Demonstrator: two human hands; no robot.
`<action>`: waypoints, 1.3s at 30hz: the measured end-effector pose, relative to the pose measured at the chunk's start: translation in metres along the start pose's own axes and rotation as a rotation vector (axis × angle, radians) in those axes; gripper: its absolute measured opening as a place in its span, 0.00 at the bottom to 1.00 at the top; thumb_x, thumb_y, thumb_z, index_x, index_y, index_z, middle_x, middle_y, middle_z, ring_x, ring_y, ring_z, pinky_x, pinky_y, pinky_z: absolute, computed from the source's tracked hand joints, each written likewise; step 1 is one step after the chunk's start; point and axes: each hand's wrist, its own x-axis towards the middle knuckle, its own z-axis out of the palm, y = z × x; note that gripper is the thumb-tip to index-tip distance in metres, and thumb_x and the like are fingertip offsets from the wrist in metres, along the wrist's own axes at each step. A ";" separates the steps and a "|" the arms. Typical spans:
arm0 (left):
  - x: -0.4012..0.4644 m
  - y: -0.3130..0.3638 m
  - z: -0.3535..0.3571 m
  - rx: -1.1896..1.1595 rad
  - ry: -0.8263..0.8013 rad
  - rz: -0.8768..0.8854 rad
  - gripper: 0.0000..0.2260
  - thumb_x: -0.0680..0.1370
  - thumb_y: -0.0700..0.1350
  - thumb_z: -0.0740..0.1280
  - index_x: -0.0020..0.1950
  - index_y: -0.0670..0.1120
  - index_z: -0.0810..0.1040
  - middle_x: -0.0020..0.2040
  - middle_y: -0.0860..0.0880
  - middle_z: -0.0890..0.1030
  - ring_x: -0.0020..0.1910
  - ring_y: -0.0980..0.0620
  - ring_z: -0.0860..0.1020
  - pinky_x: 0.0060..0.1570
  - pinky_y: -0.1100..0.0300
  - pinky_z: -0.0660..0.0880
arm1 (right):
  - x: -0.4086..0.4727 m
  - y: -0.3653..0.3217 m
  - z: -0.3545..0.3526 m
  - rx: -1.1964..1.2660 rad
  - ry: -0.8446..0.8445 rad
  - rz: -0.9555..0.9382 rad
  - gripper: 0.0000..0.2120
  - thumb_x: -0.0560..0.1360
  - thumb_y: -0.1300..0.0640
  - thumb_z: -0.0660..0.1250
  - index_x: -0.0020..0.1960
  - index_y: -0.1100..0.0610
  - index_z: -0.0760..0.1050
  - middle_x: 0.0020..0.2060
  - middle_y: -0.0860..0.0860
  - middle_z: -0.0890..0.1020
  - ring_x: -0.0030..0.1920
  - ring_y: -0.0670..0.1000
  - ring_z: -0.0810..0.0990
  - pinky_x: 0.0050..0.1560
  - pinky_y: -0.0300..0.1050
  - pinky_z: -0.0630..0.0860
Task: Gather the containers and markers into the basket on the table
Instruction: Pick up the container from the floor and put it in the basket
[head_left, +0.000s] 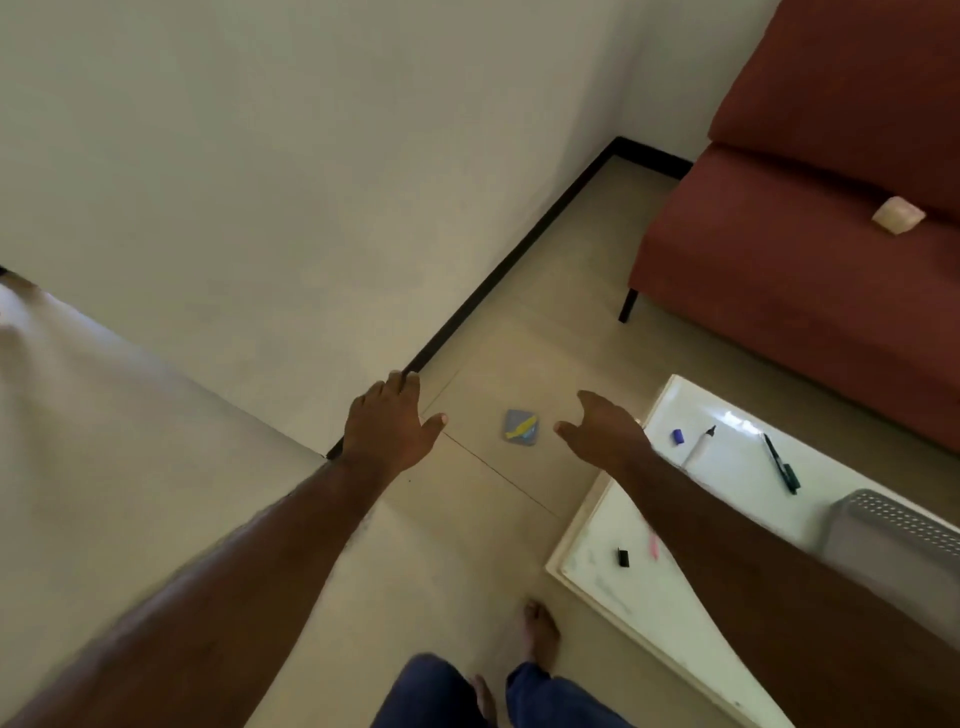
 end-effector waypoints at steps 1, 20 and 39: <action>0.010 -0.004 0.000 0.005 -0.010 0.005 0.35 0.79 0.65 0.56 0.78 0.44 0.58 0.77 0.41 0.63 0.74 0.41 0.65 0.69 0.46 0.64 | 0.009 -0.006 -0.002 0.004 -0.008 0.007 0.32 0.78 0.43 0.63 0.77 0.55 0.59 0.75 0.54 0.66 0.73 0.56 0.66 0.69 0.49 0.65; 0.256 -0.048 0.043 0.021 -0.301 0.278 0.34 0.79 0.66 0.55 0.79 0.47 0.56 0.79 0.43 0.59 0.77 0.42 0.60 0.73 0.46 0.60 | 0.174 -0.072 0.035 0.100 -0.031 0.381 0.34 0.79 0.41 0.61 0.77 0.57 0.59 0.75 0.55 0.65 0.74 0.56 0.66 0.71 0.48 0.64; 0.433 0.032 0.431 0.082 -0.543 0.271 0.33 0.79 0.63 0.58 0.77 0.46 0.59 0.76 0.43 0.64 0.71 0.41 0.67 0.67 0.48 0.65 | 0.445 0.088 0.306 0.200 -0.186 0.431 0.24 0.80 0.48 0.62 0.71 0.60 0.66 0.68 0.57 0.74 0.67 0.58 0.73 0.63 0.46 0.68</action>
